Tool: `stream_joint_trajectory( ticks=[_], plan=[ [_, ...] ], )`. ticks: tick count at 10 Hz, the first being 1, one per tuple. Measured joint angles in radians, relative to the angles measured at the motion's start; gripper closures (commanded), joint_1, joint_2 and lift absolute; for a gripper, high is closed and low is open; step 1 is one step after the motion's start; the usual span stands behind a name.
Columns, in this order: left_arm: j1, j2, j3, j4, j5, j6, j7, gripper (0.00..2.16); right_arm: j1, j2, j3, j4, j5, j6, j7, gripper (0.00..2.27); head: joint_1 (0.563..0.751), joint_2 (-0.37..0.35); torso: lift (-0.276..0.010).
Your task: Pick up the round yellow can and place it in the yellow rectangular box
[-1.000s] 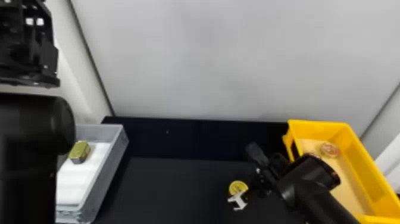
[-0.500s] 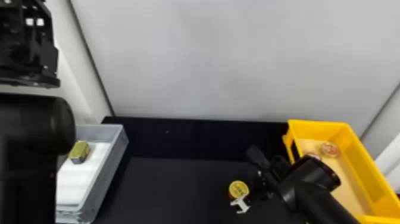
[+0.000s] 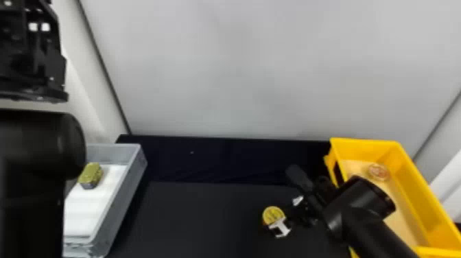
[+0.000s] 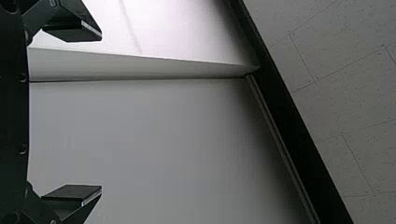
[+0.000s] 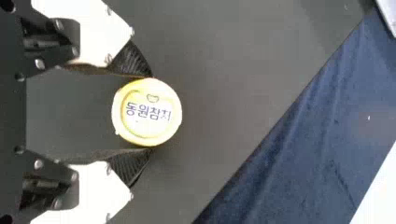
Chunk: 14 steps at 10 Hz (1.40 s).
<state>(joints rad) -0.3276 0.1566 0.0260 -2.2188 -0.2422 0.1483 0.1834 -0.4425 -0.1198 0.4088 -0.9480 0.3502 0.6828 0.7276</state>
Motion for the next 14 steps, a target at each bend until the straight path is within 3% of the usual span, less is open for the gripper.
stream_joint_trajectory(
  ticks=[3,7,8,10,12,14],
  plan=[
    [0.011,-0.002,-0.002,-0.006,0.006,0.012,-0.001,0.13,0.092,-0.020,-0.062,-0.188,0.029,0.100,0.036,0.72,0.663,0.054,-0.010],
    [0.010,0.011,-0.008,-0.028,0.007,0.064,-0.009,0.13,0.183,-0.057,-0.080,-0.597,0.119,0.378,0.107,0.72,0.663,0.054,-0.010],
    [0.009,0.017,-0.009,-0.034,0.005,0.078,-0.010,0.13,0.182,-0.063,-0.088,-0.692,0.192,0.447,0.165,0.72,0.663,0.054,-0.010],
    [0.004,0.023,-0.010,-0.040,-0.001,0.099,-0.013,0.13,0.146,-0.075,-0.122,-0.842,0.450,0.565,0.383,0.72,0.663,0.054,-0.010],
    [0.002,0.029,-0.005,-0.046,-0.009,0.116,-0.016,0.13,0.090,-0.101,-0.166,-0.908,0.681,0.624,0.547,0.72,0.663,0.054,-0.010],
    [0.003,0.033,0.007,-0.052,-0.020,0.127,-0.018,0.13,0.054,-0.152,-0.210,-0.920,0.787,0.639,0.599,0.72,0.663,0.054,-0.010]
  ],
)
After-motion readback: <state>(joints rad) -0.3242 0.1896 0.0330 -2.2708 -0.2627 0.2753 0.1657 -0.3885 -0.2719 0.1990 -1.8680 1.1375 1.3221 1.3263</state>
